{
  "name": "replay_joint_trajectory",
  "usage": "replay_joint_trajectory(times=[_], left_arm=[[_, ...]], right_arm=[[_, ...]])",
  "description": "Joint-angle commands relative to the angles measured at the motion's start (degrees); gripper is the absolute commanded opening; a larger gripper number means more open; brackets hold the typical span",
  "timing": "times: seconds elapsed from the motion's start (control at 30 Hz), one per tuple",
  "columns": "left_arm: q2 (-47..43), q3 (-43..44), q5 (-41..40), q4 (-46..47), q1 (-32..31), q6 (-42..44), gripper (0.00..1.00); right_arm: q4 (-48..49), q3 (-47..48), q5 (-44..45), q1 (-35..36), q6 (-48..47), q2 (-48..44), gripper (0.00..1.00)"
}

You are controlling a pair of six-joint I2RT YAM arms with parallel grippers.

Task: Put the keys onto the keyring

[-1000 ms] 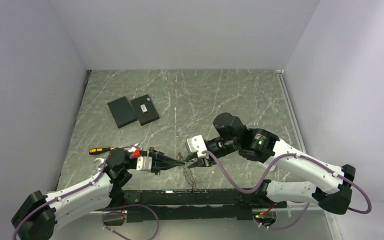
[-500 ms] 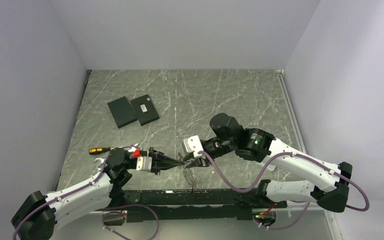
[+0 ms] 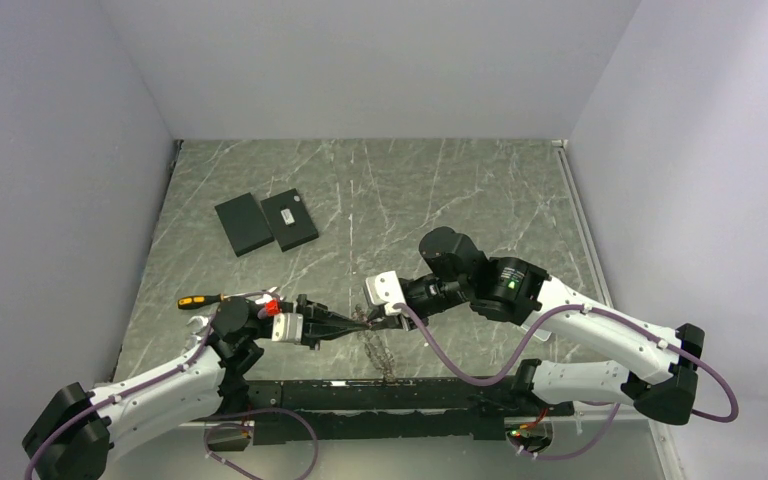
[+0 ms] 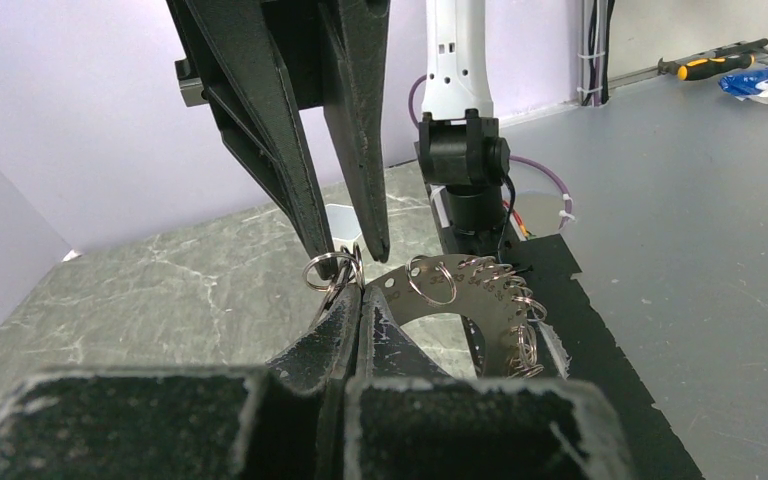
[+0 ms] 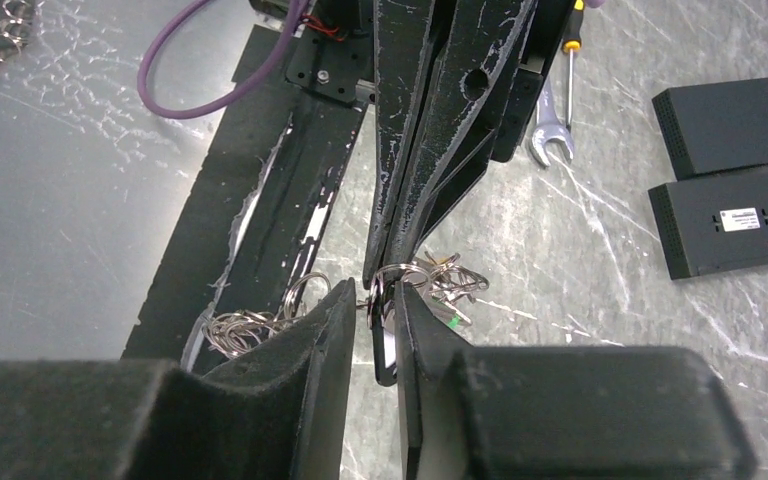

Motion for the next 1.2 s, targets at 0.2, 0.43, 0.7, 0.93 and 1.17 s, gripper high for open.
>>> replay_joint_trajectory(times=[0.2, 0.43, 0.7, 0.93, 1.17], left_arm=[[-1.24, -0.13, -1.52, 5.07, -0.19, -0.93, 0.0], [-1.46, -0.66, -2.12, 6.08, -0.21, -1.37, 0.0], [-1.63, -0.12, -2.8, 3.46, -0.16, -0.63, 0.04], [-2.12, 0.84, -2.84, -0.26, -0.23, 1.89, 0.24], [-7.49, 4.95, -3.63, -15.06, -0.36, 6.82, 0.51]], right_arm=[[2.07, -0.17, 0.08, 0.33, -0.91, -0.34, 0.11], [1.72, -0.08, -1.01, 0.55, -1.2, 0.09, 0.0], [4.65, -2.13, -0.37, 0.64, -2.12, -2.31, 0.0], [1.65, -1.46, 0.21, 0.64, -4.1, -2.64, 0.0], [-0.42, -1.39, 1.9, 0.61, -5.83, -3.52, 0.0]])
